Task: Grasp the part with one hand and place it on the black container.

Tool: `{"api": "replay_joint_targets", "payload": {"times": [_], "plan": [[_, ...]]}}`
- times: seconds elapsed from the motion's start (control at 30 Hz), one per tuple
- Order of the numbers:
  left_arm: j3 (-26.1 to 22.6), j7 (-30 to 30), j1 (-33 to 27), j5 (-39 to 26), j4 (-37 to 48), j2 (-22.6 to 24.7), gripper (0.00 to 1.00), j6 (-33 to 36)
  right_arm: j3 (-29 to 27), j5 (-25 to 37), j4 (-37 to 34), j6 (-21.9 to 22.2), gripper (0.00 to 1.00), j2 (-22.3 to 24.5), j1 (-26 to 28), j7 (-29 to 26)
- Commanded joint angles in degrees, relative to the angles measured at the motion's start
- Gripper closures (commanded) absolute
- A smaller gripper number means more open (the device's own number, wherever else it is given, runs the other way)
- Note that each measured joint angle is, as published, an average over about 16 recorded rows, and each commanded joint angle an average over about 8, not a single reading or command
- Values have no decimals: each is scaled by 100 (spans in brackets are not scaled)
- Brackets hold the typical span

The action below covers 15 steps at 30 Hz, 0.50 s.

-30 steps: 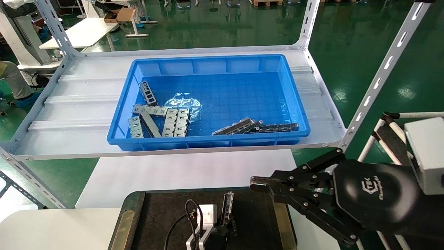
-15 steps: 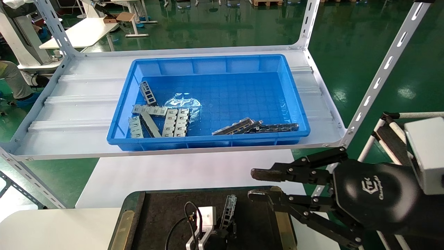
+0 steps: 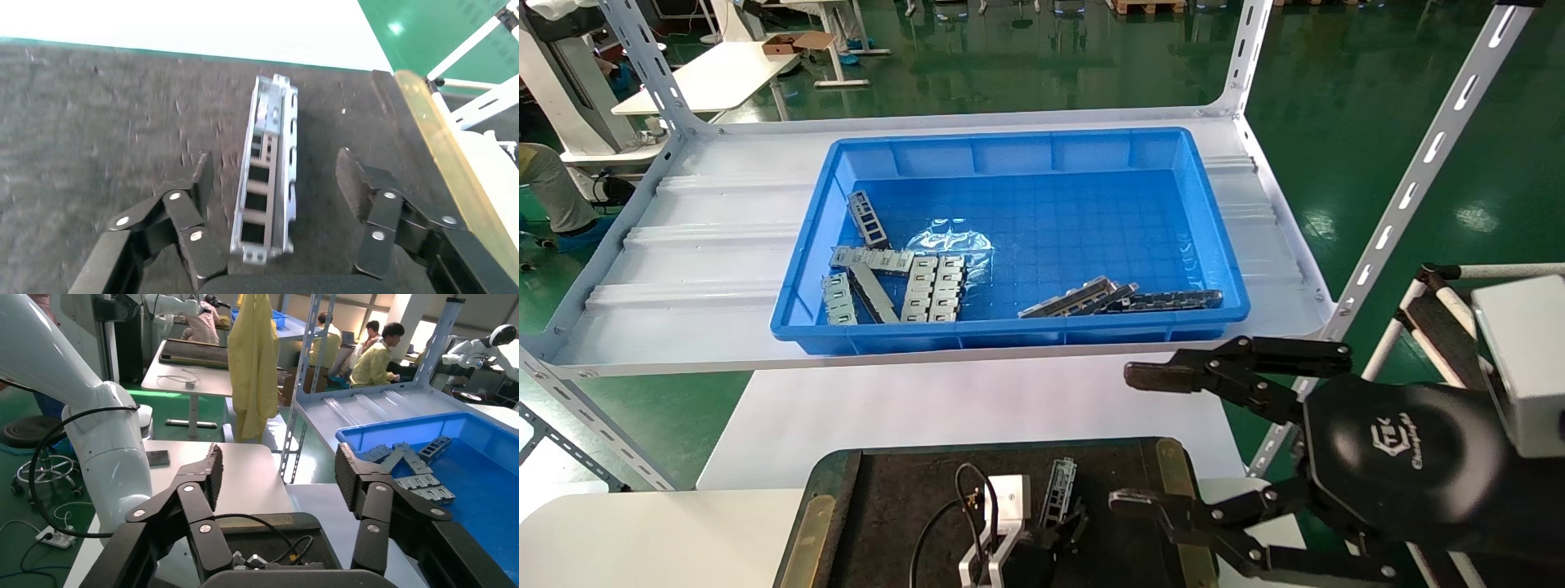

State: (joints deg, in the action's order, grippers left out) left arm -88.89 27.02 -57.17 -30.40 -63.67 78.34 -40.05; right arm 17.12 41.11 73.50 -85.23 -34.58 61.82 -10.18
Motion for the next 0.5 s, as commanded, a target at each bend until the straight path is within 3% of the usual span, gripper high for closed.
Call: {"api": "replay_joint_targets", "payload": {"times": [0.03,0.27,0.5], "plan": [[-4,-1,-31,-27,-11,-4,0,-27,1,0,0,0,0,0,0,0],[-12,199,-232,-625,124,-209,0,600,3,-2,0,1,0,1,1,1],[95,545,-472,-1411,-274,-934,0,1653,5,-3,0,2,0,2,1,2]]}}
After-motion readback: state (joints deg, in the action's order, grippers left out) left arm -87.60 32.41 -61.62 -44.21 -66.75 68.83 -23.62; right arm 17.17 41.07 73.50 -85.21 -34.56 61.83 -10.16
